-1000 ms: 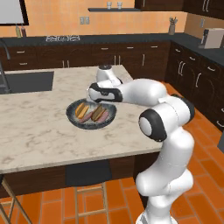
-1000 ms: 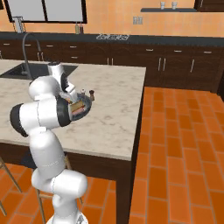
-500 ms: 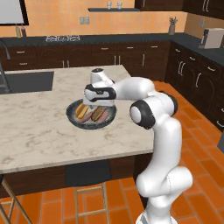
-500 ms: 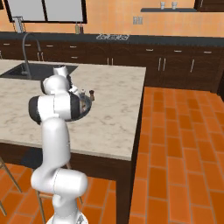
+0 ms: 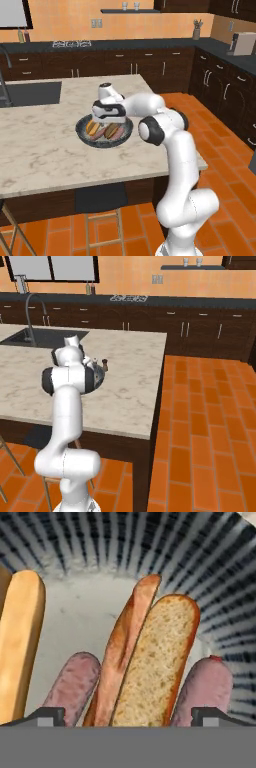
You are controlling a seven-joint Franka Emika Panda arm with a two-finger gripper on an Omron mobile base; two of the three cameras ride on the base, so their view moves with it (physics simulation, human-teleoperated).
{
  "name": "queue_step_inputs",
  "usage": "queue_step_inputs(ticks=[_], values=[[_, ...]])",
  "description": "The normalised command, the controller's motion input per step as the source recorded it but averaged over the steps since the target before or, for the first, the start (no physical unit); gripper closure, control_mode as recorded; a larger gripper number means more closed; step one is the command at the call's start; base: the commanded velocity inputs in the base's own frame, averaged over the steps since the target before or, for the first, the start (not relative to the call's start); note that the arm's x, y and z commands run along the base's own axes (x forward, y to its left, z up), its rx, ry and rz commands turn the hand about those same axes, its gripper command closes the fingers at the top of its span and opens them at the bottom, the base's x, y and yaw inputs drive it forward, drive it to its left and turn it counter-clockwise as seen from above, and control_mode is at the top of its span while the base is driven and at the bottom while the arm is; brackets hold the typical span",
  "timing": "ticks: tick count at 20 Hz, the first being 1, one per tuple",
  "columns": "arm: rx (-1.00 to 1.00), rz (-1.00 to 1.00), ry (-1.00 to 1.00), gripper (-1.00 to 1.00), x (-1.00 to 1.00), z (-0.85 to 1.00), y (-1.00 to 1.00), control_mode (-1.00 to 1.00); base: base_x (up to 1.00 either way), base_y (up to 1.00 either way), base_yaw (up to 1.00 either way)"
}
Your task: Place one bun and one sausage from the bowl on each plate.
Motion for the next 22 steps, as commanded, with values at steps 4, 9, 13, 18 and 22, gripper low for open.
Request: queue_step_inputs(ticks=[4,9,13,18,22], values=[[0.00,0.00,0.05,-1.00,0.41,-0.27,0.01,-1.00,0.00,0.00,0.00],[-0.01,0.00,0.08,-1.00,0.29,-0.28,0.02,-1.00,0.00,0.00,0.00],[0.00,0.00,0.02,1.00,0.00,-0.37,0.00,-1.00,0.00,0.00,0.00],[0.00,0.00,0.00,1.00,0.00,-0.04,0.00,-1.00,0.00,0.00,0.00],[0.00,0.00,0.00,1.00,0.00,-0.02,-0.07,-1.00,0.00,0.00,0.00]])
